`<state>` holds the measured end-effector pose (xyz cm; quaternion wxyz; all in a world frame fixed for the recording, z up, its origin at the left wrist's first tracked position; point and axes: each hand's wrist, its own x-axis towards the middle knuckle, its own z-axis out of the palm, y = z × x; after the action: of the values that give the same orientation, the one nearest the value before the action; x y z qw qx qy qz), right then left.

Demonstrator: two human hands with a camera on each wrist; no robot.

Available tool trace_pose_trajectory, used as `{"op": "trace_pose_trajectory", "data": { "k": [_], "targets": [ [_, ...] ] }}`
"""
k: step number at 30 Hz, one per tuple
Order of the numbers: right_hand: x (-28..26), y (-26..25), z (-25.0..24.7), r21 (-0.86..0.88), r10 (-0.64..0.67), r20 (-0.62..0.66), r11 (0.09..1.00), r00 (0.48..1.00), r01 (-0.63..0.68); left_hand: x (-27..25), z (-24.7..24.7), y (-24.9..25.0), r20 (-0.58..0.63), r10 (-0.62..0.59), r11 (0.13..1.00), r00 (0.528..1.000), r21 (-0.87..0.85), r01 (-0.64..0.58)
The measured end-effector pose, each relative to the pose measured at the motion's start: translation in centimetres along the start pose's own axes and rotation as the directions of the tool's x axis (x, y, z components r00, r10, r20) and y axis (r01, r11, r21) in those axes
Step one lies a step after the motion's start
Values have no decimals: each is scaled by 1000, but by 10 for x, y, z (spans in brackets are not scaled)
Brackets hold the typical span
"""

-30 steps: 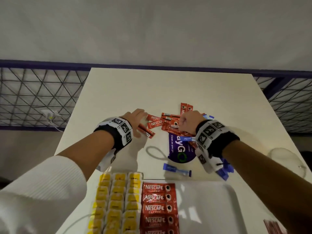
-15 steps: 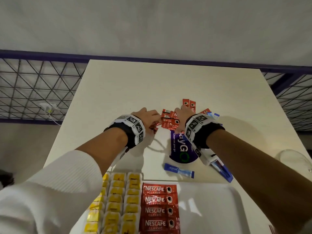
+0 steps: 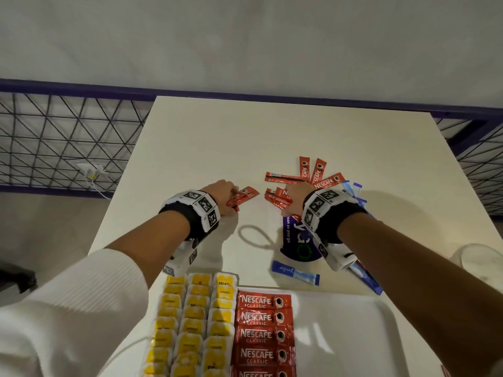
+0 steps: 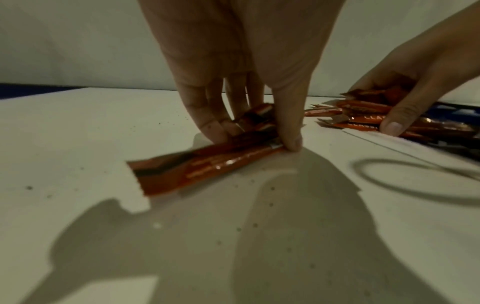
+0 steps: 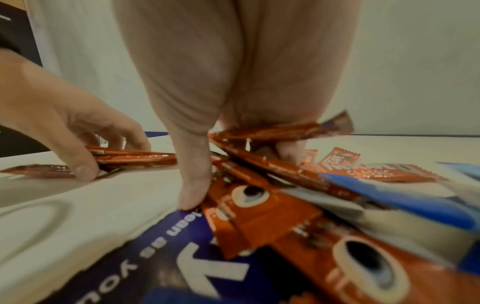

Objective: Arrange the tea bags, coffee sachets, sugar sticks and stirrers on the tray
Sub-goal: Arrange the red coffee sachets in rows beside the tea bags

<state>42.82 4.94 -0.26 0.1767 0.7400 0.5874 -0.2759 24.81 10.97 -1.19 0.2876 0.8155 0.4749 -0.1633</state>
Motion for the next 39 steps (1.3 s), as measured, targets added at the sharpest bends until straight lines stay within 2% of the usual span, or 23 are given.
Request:
{"op": "trace_pose_trajectory", "data": {
  "k": [6, 10, 13, 17, 19, 22, 25, 29, 32, 35, 37, 39],
  "targets": [
    [25, 8, 12, -98, 30, 11, 995, 999, -28, -7, 3, 4, -8, -49, 996, 999, 69, 49],
    [0, -4, -3, -74, 22, 4, 997, 1000, -22, -12, 2, 7, 5, -78, 995, 997, 67, 77],
    [-7, -3, -8, 72, 14, -61, 997, 998, -10, -14, 3, 7, 13, -91, 989, 996, 117, 89],
    [-18, -1, -16, 318, -43, -177, 943, 983, 99, -18, 12, 6, -29, -137, 984, 990, 113, 139],
    [-25, -2, -23, 412, -50, -266, 897, 963, 160, -20, 14, 6, -61, -155, 986, 986, 43, 158],
    [-38, -4, -33, 505, -38, -329, 837, 944, 210, -30, 6, 6, -7, -151, 980, 988, -134, 149],
    [-57, -9, -41, 634, -32, -348, 728, 937, 260, -45, -3, 5, -108, -92, 964, 990, -257, 62],
    [-86, -19, -44, 757, -67, -361, 561, 930, 335, -67, -15, 20, -201, -143, 821, 969, -571, 3],
    [-111, -27, -37, 824, -60, -365, 444, 929, 352, -88, -26, 41, -164, -125, 710, 979, -704, -27],
    [-133, -35, -22, 838, -26, -385, 409, 922, 362, -118, -26, 58, -50, -74, 555, 996, -832, -1],
    [-150, -43, -10, 843, -39, -387, 391, 921, 371, -140, -19, 64, -25, -1, 545, 1000, -838, -20],
    [-166, -53, 4, 878, -48, -366, 314, 929, 362, -157, -5, 63, -46, 51, 548, 998, -834, -66]
  ]
}}
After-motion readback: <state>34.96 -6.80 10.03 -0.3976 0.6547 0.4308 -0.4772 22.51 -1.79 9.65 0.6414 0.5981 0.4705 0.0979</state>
